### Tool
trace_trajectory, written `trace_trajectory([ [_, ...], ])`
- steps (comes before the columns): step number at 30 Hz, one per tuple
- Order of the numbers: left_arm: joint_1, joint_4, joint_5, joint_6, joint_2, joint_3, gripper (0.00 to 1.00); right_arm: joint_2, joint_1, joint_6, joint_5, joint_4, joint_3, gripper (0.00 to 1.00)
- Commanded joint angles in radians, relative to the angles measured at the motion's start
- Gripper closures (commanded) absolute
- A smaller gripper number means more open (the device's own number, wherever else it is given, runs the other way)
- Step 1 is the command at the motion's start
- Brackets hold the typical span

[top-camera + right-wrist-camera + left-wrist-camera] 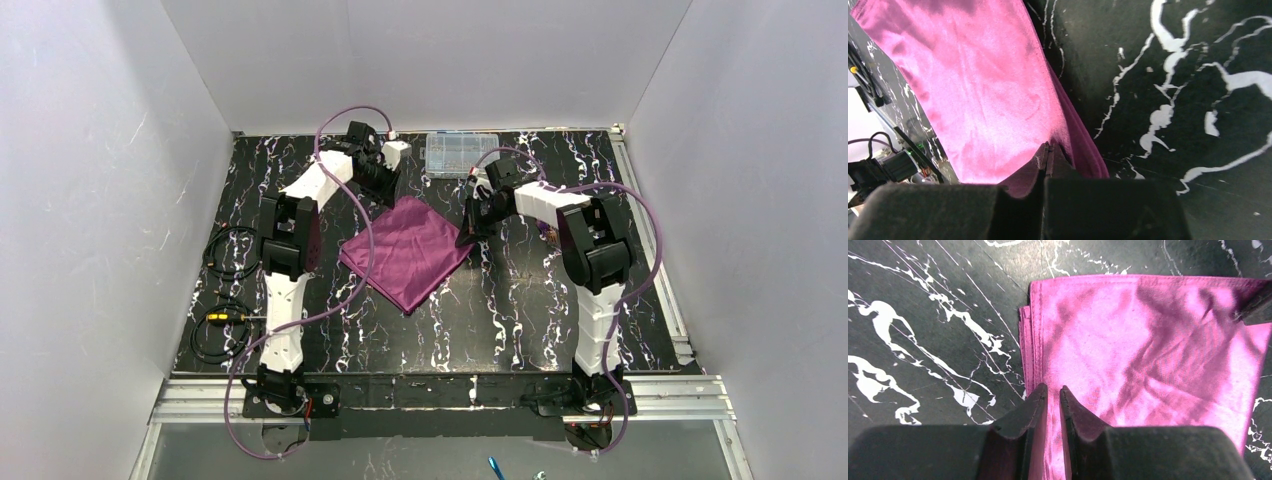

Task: Fold the napkin into a case and place the utensils inside
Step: Pick up the top corner of the square folded napkin from the center of the board.

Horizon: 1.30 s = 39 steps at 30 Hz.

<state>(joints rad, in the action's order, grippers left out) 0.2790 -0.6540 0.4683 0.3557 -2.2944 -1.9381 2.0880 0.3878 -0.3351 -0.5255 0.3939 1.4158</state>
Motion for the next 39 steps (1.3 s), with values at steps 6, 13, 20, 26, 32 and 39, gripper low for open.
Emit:
trace_trajectory([
  [6,0.018,0.073,0.092,0.044,0.193,0.149,0.86,-0.089,0.027,-0.085,-0.009,-0.054,-0.018,0.96],
  [13,0.025,0.072,-0.046,-0.045,0.144,0.115,0.58,-0.099,0.079,-0.141,-0.014,-0.117,-0.027,0.94],
  [20,0.017,-0.004,-0.056,-0.096,-0.003,-0.071,0.42,-0.094,0.118,-0.189,-0.008,-0.192,-0.077,0.94],
  [26,0.009,-0.071,0.024,-0.119,-0.106,-0.193,0.57,-0.060,0.118,-0.183,-0.015,-0.211,-0.103,0.97],
  [32,0.009,-0.073,0.051,-0.115,-0.114,-0.187,0.76,-0.033,0.118,-0.186,-0.026,-0.235,-0.127,0.98],
  [39,0.009,-0.073,0.051,-0.104,-0.115,-0.175,0.74,-0.019,0.118,-0.187,-0.034,-0.242,-0.127,0.99],
])
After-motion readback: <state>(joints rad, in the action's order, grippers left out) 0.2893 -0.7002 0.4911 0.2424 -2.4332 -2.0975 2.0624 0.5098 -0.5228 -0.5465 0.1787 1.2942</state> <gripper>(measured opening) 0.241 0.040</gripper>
